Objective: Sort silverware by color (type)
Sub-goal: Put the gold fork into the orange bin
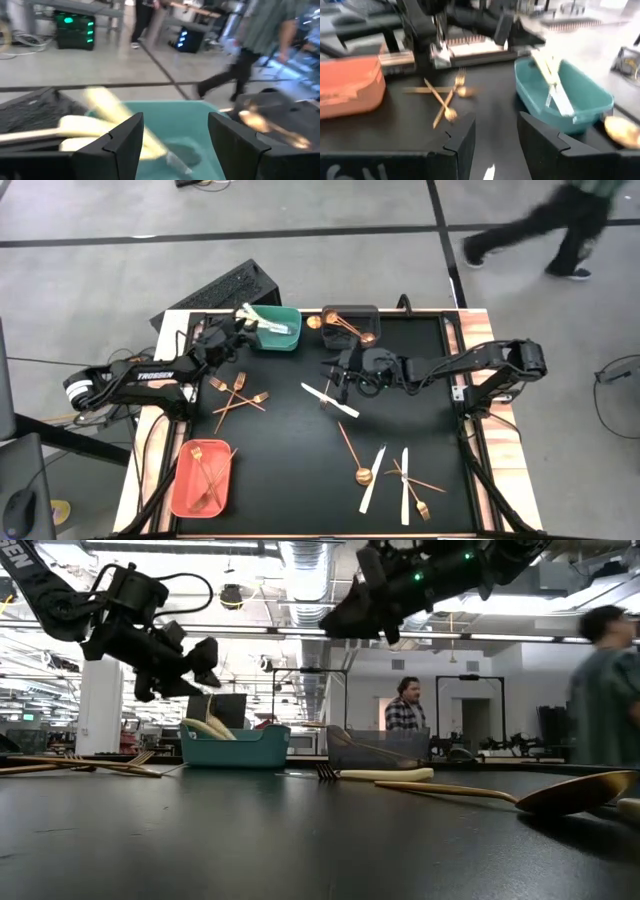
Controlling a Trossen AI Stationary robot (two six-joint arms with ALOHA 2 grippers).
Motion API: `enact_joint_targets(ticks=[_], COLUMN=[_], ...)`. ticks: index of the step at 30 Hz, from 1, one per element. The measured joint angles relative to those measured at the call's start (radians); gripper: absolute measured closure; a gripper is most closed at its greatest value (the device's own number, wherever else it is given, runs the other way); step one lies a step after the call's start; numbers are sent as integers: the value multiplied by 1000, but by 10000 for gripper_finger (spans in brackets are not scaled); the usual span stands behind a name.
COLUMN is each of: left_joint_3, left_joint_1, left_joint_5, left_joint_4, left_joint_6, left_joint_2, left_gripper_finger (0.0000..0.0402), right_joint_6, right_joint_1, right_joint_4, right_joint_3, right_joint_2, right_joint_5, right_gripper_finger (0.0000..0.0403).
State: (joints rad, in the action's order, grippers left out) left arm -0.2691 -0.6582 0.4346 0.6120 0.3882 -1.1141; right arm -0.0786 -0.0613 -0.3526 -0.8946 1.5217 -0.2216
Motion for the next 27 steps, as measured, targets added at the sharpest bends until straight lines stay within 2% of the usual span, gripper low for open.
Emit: enact_joint_targets(ticks=[4,9,12,17,19,27], left_joint_3=[0,-1,-1,-2,-3,-70], left_joint_1=[0,37,101,257,323,540], left_joint_5=[33,-203,-265,-295,-300,-257], left_joint_4=[-34,-18,-36,-57,-46,-108], left_joint_6=[-2,-70,-123,-186,-220,-252], left_joint_2=[0,23,38,51,50,48], left_gripper_finger=[193,195,196,196,196,196], right_joint_6=[13,27,48,29,29,24], right_joint_1=[-4,-7,-7,-9,-12,-19], right_joint_4=[17,26,106,258,314,769], right_joint_3=[0,0,0,2,-4,-109], right_joint_2=[-1,-1,5,32,31,19], right_joint_5=[-10,-11,-5,5,41,126], right_gripper_finger=[232,232,232,232,232,232])
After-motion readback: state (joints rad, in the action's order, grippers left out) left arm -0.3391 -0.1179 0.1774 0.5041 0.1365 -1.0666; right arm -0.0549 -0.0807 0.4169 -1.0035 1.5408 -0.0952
